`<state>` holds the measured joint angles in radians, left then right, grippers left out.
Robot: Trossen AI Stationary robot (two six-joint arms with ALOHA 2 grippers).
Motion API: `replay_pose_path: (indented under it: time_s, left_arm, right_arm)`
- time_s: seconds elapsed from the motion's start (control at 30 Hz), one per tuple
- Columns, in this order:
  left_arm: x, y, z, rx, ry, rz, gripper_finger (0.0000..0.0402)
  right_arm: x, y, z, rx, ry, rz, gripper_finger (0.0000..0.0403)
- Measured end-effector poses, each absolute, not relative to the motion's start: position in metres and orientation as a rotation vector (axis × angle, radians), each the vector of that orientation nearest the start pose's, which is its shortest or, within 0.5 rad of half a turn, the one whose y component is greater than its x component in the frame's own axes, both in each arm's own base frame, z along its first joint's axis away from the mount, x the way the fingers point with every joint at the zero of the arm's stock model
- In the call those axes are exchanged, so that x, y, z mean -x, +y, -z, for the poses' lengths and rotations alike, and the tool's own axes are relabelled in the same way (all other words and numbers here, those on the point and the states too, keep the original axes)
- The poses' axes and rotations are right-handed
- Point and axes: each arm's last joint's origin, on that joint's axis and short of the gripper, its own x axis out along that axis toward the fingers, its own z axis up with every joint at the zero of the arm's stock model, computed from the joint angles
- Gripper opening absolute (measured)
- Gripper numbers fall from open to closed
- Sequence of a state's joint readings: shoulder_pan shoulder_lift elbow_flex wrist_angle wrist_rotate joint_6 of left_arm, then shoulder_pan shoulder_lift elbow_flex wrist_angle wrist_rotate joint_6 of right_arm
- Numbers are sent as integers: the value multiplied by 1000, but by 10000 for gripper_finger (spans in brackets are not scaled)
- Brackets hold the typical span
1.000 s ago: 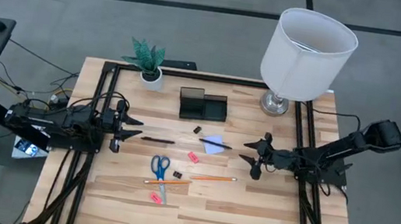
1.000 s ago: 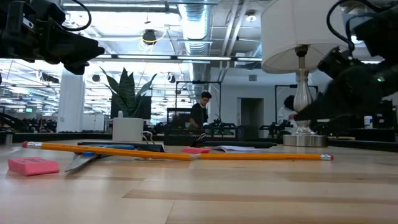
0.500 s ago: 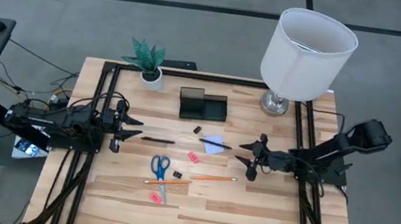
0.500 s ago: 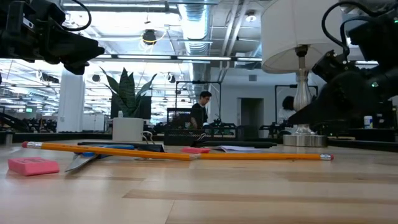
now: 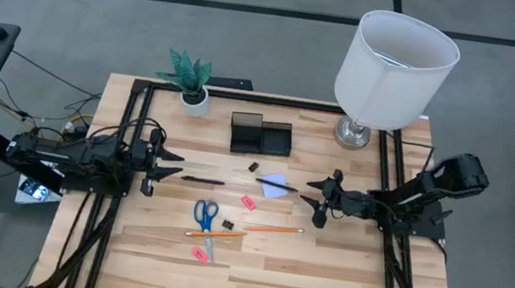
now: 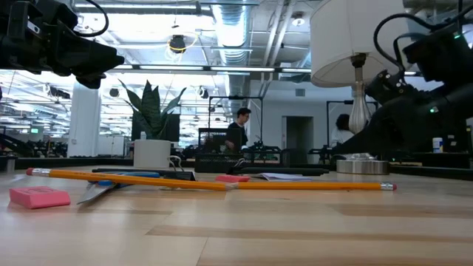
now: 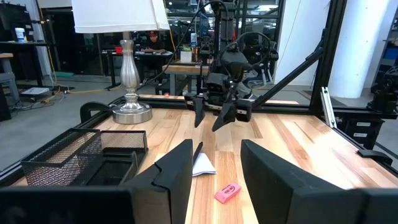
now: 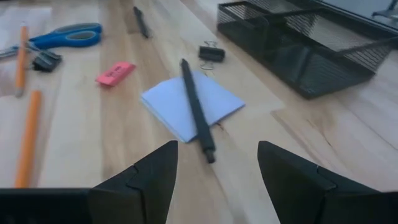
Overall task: Pick and place office supplies into organizer
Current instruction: Put the right black pen into the black desk organizer
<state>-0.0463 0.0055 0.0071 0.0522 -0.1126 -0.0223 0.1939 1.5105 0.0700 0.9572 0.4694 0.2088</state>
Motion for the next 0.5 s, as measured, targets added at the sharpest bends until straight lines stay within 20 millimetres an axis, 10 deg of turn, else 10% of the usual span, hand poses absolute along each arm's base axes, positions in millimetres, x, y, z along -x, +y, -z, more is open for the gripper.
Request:
replay_pose_path:
  time_s: [0.5]
  left_arm:
    - [-97, -1, -171, 27, -54, -66, 128]
  right_arm:
    - [-201, 15, -78, -49, 499, 257, 209]
